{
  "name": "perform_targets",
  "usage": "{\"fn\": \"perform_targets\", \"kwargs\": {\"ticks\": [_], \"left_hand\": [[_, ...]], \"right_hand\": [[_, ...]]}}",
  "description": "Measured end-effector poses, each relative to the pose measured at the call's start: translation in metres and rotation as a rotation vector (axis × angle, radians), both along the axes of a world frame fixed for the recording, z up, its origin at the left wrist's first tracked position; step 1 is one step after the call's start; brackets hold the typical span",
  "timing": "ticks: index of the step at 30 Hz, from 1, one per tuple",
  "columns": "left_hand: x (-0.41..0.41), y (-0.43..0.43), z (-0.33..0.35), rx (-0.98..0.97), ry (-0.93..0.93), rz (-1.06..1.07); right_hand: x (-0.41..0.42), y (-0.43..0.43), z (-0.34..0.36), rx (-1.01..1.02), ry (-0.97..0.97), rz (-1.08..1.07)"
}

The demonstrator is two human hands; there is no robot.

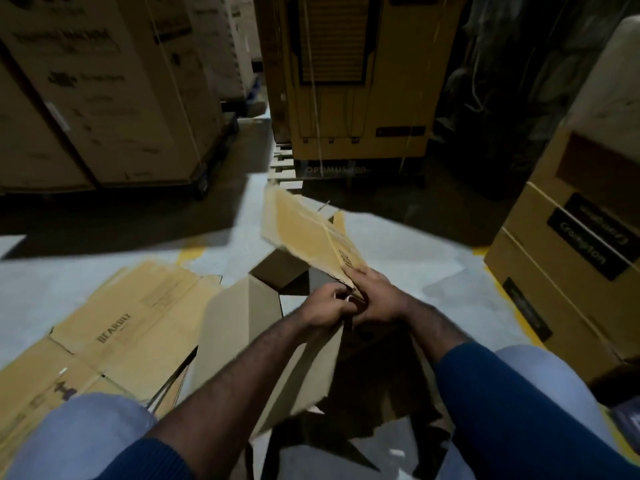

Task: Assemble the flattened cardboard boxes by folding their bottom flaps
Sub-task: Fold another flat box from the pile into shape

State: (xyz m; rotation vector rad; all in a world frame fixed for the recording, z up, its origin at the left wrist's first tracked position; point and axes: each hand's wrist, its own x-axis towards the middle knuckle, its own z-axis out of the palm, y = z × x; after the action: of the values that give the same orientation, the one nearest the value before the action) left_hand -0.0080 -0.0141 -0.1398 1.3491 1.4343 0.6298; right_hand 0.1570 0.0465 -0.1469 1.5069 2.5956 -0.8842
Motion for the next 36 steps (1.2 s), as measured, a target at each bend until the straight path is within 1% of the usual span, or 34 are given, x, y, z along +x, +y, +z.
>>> {"fn": "perform_targets", "kwargs": {"ticks": [3, 5, 6, 10, 13, 15, 18, 20, 22, 24, 27, 32, 36], "left_hand": [[0.003, 0.008, 0.029, -0.025, -0.111, -0.077], [0.003, 0.011, 0.047, -0.021, -0.1, -0.143], [0.003, 0.012, 0.056, -0.01, -0.055, -0.167], [0.007, 0.008, 0.09, 0.044, 0.277, -0.277], [0.012, 0.002, 0.102, 0.097, 0.542, -0.284], [0.015, -0.003, 0.111, 0.199, 0.737, -0.261], [0.02, -0.014, 0.131, 0.369, 0.9, -0.24], [0.024, -0.025, 0.145, 0.491, 1.006, -0.262], [0.026, -0.033, 0.151, 0.647, 1.169, -0.3], [0.027, -0.039, 0.155, 0.735, 1.298, -0.307], [0.029, -0.045, 0.165, 0.702, 1.351, -0.281], [0.033, -0.056, 0.19, 0.443, 1.483, -0.189], [0.024, -0.064, 0.211, 0.466, 1.465, -0.076]], "right_hand": [[0.003, -0.009, -0.004, 0.081, 0.184, -0.167], [0.007, -0.014, 0.004, 0.137, 0.227, -0.255], [0.008, -0.014, 0.006, 0.154, 0.239, -0.275], [0.009, -0.019, 0.012, 0.158, 0.284, -0.318], [0.004, -0.022, 0.02, 0.192, 0.276, -0.3], [0.0, -0.024, 0.023, 0.217, 0.264, -0.3], [-0.001, -0.026, 0.027, 0.21, 0.303, -0.346], [0.0, -0.028, 0.033, 0.198, 0.315, -0.365], [0.002, -0.029, 0.042, 0.199, 0.323, -0.39], [0.003, -0.032, 0.051, 0.228, 0.327, -0.388], [0.006, -0.037, 0.069, 0.305, 0.318, -0.399], [0.023, -0.047, 0.095, 0.381, 0.311, -0.387], [0.034, -0.05, 0.101, 0.412, 0.276, -0.377]]}}
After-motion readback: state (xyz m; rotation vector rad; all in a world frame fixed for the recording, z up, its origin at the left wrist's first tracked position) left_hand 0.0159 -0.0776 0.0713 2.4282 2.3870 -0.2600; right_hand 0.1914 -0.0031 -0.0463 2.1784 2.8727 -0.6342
